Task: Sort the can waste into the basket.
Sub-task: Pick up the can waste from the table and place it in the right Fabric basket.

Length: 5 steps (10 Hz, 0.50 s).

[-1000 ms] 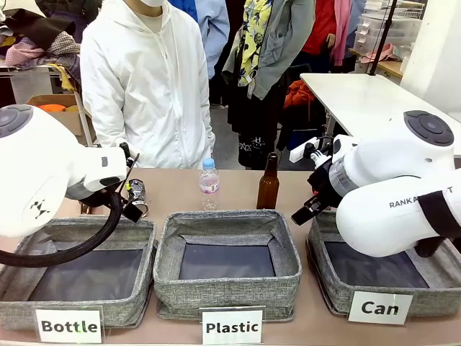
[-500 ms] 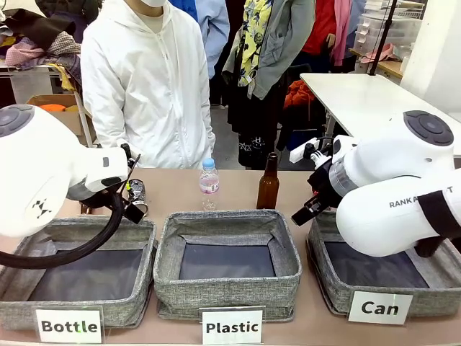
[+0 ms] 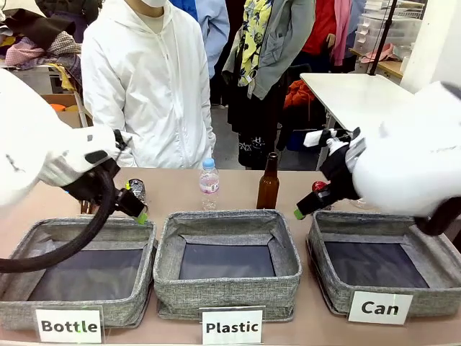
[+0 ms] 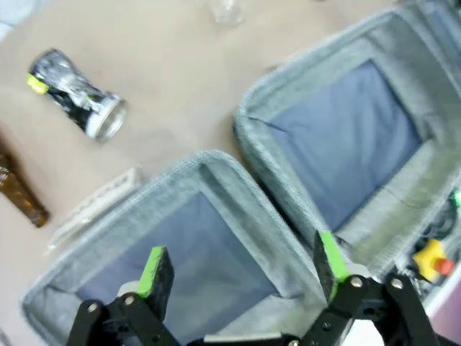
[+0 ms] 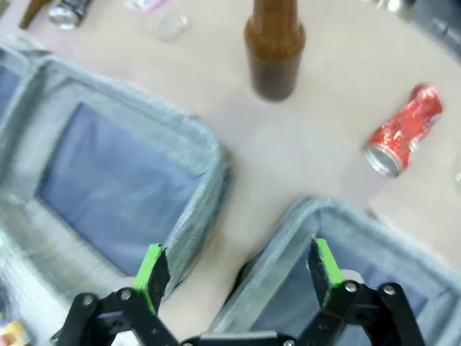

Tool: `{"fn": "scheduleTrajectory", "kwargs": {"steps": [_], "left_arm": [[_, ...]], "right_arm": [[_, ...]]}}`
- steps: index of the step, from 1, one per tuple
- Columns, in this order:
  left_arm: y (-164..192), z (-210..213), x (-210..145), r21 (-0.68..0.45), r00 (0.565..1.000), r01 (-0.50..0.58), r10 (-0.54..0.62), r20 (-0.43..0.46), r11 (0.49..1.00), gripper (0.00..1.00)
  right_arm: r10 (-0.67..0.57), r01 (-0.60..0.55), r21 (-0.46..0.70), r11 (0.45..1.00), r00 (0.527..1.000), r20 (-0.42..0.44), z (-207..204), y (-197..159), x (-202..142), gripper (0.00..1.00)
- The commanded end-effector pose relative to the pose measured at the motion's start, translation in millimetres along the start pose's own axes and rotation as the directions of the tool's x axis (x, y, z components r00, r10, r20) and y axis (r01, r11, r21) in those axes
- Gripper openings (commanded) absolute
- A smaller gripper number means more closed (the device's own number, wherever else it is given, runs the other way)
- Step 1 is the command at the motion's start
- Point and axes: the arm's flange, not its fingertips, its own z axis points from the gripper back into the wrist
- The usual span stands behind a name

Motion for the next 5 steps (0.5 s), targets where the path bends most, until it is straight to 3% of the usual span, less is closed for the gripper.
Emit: {"fn": "scheduleTrajectory", "kwargs": {"steps": [1,3,4,5], "left_arm": [[8,29,-9,-0.157,0.996,-0.077,0.068,-0.059,0.985,1.0],[30,59,-26,-0.291,0.98,-0.192,0.166,-0.112,0.937,1.0],[48,76,-40,-0.326,0.971,-0.238,0.225,-0.079,0.915,1.0],[71,92,-55,-0.405,0.967,-0.245,0.253,-0.035,0.881,1.0]], "right_arm": [[-0.139,0.144,0.075,0.987,0.988,-0.065,35,-14,-2,1.0],[-0.152,0.161,0.305,0.939,0.987,-0.052,69,-30,-22,1.0],[-0.125,0.115,0.455,0.883,0.992,-0.007,86,-45,-36,1.0],[-0.181,0.148,0.516,0.844,0.983,0.014,98,-67,-49,1.0]]}}
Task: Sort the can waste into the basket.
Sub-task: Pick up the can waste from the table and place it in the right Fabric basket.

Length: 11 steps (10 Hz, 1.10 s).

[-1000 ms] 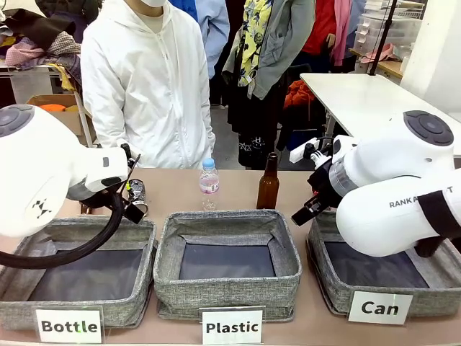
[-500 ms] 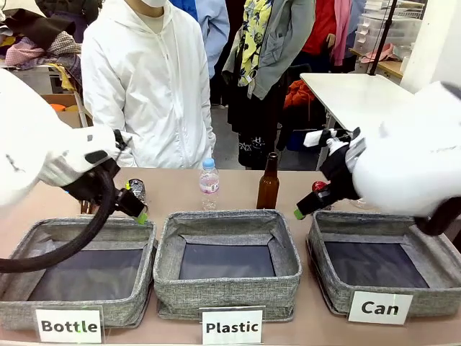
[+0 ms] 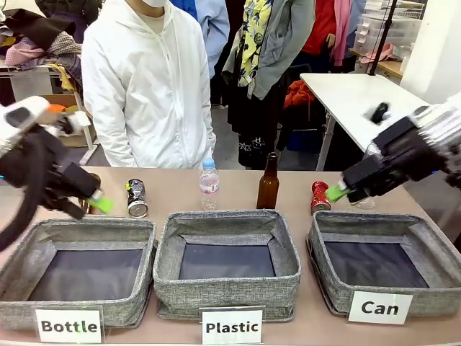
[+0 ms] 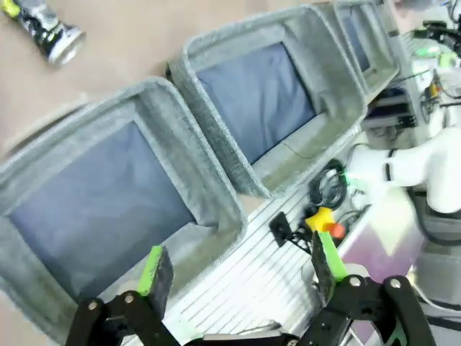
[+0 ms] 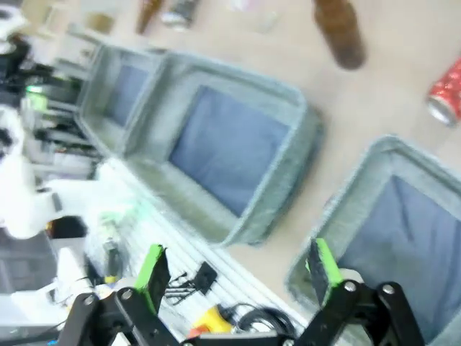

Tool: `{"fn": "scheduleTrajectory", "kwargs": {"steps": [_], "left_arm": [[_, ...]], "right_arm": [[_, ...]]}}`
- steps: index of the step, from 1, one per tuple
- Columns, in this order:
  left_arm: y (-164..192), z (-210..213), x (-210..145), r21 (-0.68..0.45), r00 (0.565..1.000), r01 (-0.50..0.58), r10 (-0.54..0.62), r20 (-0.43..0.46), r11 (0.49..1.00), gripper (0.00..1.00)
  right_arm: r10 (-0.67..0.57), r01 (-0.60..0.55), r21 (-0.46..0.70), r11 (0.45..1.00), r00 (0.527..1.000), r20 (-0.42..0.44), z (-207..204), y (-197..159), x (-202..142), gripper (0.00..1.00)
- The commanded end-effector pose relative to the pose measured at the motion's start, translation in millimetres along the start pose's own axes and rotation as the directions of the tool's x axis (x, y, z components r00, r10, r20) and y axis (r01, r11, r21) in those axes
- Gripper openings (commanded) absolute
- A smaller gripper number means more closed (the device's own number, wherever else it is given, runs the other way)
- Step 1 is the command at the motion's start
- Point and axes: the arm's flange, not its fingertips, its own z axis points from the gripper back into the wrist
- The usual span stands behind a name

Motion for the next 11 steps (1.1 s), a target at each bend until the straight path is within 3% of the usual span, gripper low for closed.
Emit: {"fn": "scheduleTrajectory", "kwargs": {"steps": [1,4,6,9,11], "left_arm": [[49,44,-21,-0.178,0.992,-0.024,0.046,0.121,0.984,1.0],[129,95,-67,-0.439,0.936,-0.033,0.182,0.302,0.898,1.0],[175,115,-100,-0.52,0.875,-0.029,0.273,0.4,0.854,1.0],[183,102,-115,-0.567,0.806,-0.09,0.395,0.441,0.819,1.0],[176,96,-115,-0.544,0.794,-0.095,0.393,0.463,0.834,1.0]], "right_arm": [[-0.116,0.103,0.134,0.986,0.989,0.091,37,-49,-25,1.0],[-0.28,0.219,0.244,0.945,0.925,0.256,88,-107,-64,1.0],[-0.431,0.329,0.317,0.89,0.833,0.346,114,-148,-90,1.0],[-0.541,0.402,0.378,0.834,0.728,0.421,137,-181,-121,1.0],[-0.552,0.436,0.345,0.831,0.718,0.424,135,-183,-120,1.0]]}}
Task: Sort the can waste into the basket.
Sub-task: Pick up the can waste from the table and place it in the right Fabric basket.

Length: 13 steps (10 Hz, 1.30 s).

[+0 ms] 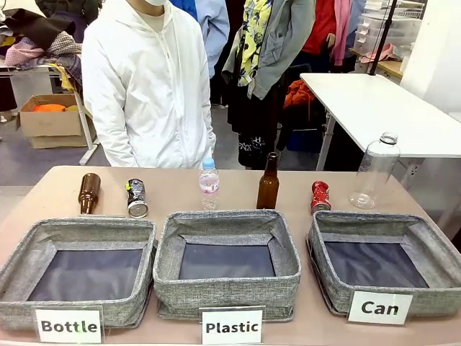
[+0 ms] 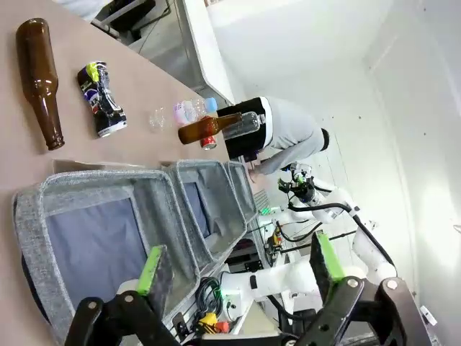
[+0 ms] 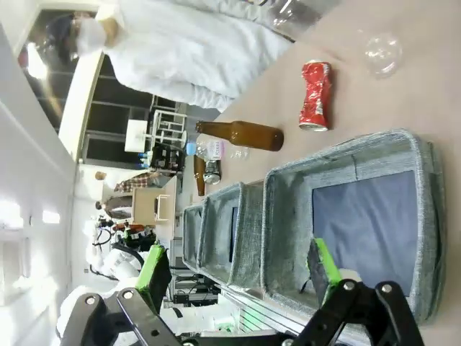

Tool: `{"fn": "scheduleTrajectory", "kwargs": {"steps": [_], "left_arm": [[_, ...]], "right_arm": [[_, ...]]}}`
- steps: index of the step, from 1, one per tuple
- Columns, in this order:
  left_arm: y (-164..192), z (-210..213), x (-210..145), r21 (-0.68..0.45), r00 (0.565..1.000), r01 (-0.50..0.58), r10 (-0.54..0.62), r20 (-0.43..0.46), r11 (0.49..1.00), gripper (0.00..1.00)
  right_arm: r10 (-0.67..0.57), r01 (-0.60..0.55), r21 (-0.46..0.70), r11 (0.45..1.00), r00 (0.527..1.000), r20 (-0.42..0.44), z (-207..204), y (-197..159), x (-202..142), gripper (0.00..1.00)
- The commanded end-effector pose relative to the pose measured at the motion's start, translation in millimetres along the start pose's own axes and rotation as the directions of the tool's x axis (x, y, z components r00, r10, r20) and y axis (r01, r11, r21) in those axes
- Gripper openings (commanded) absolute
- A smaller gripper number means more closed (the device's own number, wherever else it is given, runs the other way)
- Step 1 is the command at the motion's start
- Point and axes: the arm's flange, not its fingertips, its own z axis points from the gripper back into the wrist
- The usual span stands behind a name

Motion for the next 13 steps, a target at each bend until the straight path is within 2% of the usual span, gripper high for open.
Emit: {"fn": "scheduleTrajectory", "kwargs": {"steps": [1,2,6,7,8,10,11,13], "left_arm": [[1,6,-4,-0.003,1.0,0.001,-0.001,-0.005,1.0,1.0],[1,6,-4,-0.003,1.0,0.001,-0.001,-0.005,1.0,1.0],[1,5,-2,0.01,1.0,-0.012,0.012,0.005,1.0,1.0],[-4,6,-10,0.02,1.0,0.021,-0.021,-0.02,1.0,1.0],[-20,1,-4,0.096,0.999,0.024,-0.022,-0.026,0.995,1.0],[-69,-36,11,0.206,0.984,0.14,-0.114,-0.135,0.969,1.0],[-92,-70,20,0.249,0.961,0.214,-0.158,-0.225,0.944,1.0],[-112,-131,40,0.313,0.929,0.283,-0.178,-0.325,0.906,1.0]], "right_arm": [[0.075,-0.068,-0.123,0.99,0.996,0.052,-20,7,-3,1.0],[0.0,0.0,0.0,1.0,1.0,0.0,0,0,0,1.0],[0.0,0.0,0.0,1.0,1.0,0.0,0,0,0,1.0],[0.0,0.0,0.0,1.0,1.0,0.0,0,0,0,1.0],[0.0,0.0,0.0,1.0,1.0,0.0,0,0,0,1.0],[0.0,0.0,0.0,1.0,1.0,0.0,0,0,0,1.0],[0.0,0.0,0.0,1.0,1.0,0.0,0,0,0,1.0],[0.0,0.0,0.0,1.0,1.0,0.0,0,0,0,1.0]]}}
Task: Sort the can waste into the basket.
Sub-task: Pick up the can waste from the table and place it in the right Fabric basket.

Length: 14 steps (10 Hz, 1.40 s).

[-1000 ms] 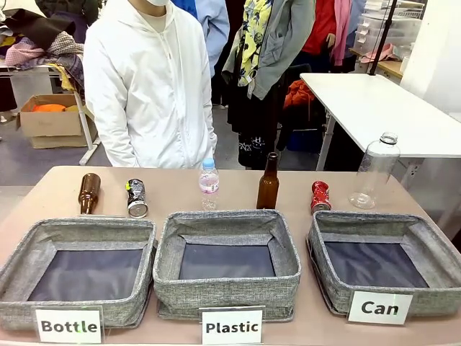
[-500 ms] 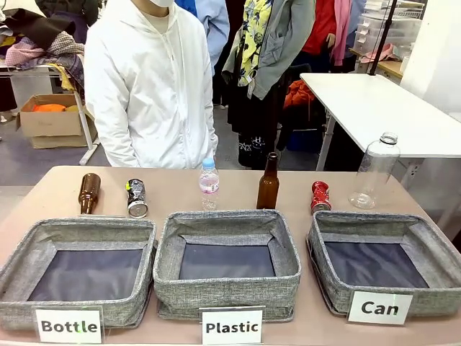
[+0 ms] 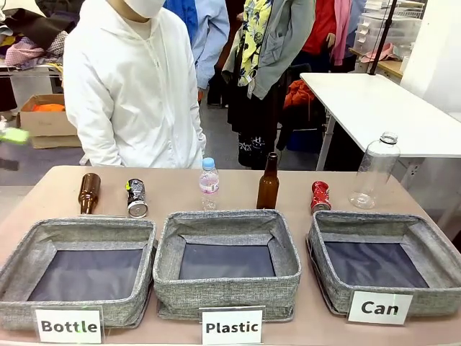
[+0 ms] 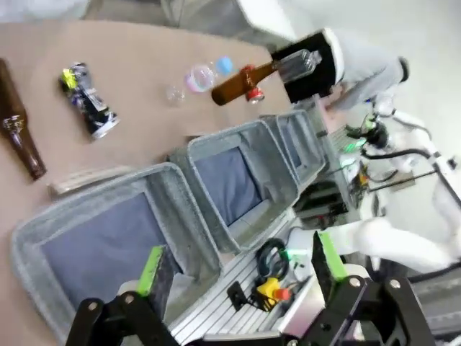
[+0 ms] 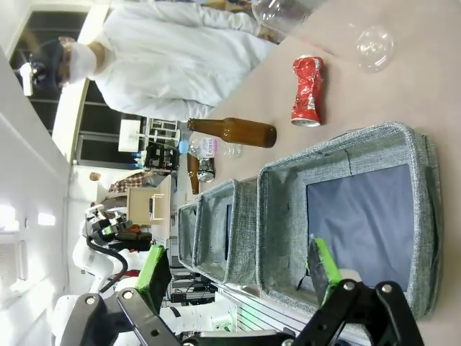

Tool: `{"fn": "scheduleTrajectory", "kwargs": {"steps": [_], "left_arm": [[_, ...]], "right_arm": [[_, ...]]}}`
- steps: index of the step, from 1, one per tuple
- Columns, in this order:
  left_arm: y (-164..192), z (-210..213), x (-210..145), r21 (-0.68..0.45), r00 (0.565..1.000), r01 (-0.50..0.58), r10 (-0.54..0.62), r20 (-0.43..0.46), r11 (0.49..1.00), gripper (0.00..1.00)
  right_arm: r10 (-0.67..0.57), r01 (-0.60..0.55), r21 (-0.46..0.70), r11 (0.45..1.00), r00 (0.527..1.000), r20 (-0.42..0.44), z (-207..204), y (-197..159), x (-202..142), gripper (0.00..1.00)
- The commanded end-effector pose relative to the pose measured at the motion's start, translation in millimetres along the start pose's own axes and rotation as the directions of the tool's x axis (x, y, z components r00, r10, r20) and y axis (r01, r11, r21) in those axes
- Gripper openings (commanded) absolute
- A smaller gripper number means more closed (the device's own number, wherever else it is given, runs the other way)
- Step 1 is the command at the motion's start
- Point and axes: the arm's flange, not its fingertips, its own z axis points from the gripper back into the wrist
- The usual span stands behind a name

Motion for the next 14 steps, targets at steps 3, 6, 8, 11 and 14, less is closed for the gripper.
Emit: {"fn": "scheduleTrajectory", "kwargs": {"steps": [3,6,8,11,14], "left_arm": [[-28,-89,59,0.257,0.992,0.068,-0.037,-0.124,0.964,1.0],[-25,-161,110,0.424,0.967,0.136,-0.026,-0.254,0.895,1.0],[-11,-194,139,0.51,0.967,0.128,0.008,-0.256,0.851,1.0],[20,-229,154,0.581,0.962,0.035,0.13,-0.241,0.813,1.0],[26,-224,146,0.571,0.965,0.081,0.079,-0.249,0.817,1.0]], "right_arm": [[0.007,-0.008,0.022,1.0,1.0,0.012,1,0,2,1.0],[0.007,-0.008,0.022,1.0,1.0,0.012,1,0,2,1.0],[0.007,-0.008,0.022,1.0,1.0,0.012,1,0,2,1.0],[0.007,-0.008,0.022,1.0,1.0,0.012,1,0,2,1.0],[0.007,-0.008,0.022,1.0,1.0,0.012,1,0,2,1.0]]}}
